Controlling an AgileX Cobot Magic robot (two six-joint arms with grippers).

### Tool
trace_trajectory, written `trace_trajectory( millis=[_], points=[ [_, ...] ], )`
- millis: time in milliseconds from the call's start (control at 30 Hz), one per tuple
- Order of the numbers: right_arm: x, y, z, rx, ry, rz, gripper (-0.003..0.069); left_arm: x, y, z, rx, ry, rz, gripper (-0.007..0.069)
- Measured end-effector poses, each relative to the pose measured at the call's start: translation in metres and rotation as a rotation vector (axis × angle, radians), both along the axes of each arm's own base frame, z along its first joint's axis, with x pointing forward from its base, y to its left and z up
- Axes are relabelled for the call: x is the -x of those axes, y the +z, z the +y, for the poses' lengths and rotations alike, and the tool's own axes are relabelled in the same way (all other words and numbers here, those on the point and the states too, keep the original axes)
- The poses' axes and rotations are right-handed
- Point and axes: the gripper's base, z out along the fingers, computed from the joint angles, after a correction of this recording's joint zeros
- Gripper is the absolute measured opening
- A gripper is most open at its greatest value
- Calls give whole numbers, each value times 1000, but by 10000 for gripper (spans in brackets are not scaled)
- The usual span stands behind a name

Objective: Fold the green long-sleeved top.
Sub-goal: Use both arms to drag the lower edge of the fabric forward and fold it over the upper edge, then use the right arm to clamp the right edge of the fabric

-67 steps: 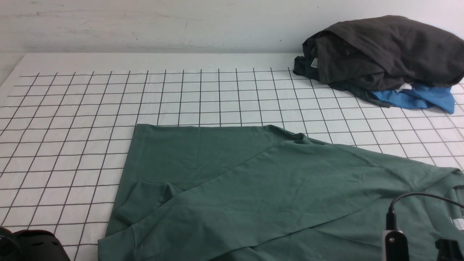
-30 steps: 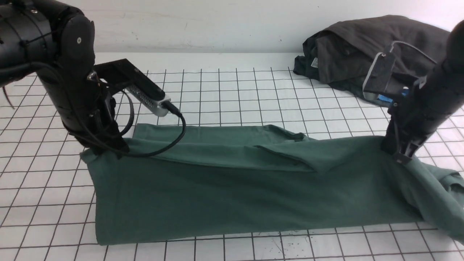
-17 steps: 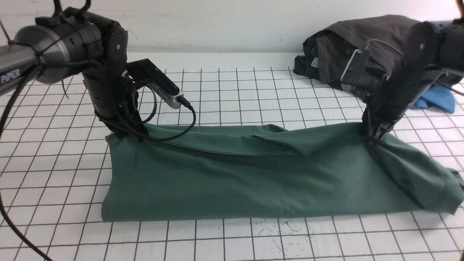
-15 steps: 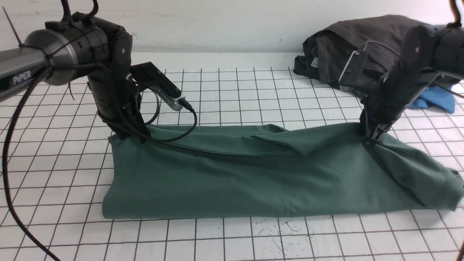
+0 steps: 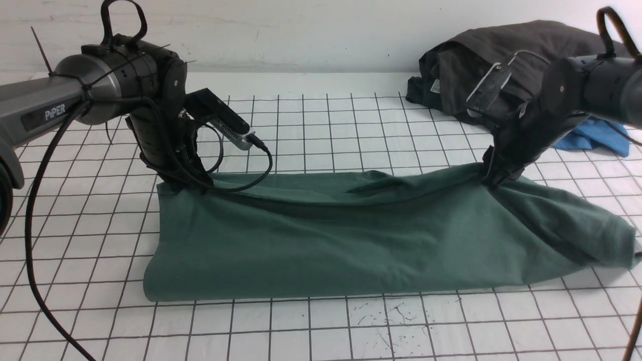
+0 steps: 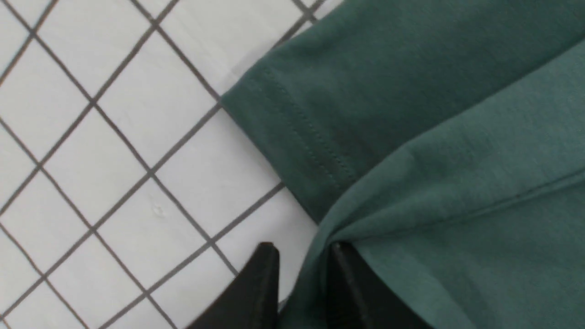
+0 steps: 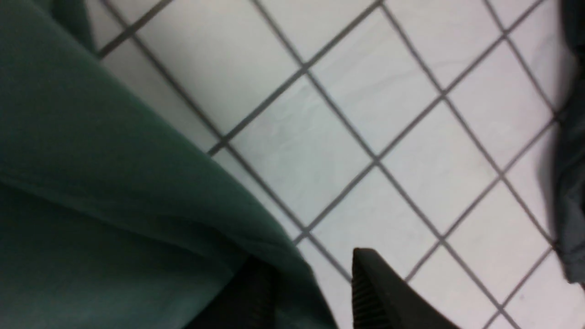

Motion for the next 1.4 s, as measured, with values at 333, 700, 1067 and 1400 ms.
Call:
trace_trajectory(
  millis=[333,700,1067,1400],
  points=[
    [3,29,-7,-86,-289,-2,378,-6,1,17,60,189,-61,372],
    [30,10,111,-283,-35,170,165,3,1,-1,53,177,14,306],
    [-11,-22,110,-517,-322,-84,111,12,25,-4,64,174,-7,38],
    [-9,55,50,-439,-417,-5,111,14,24,-6,66,165,19,-5]
  ],
)
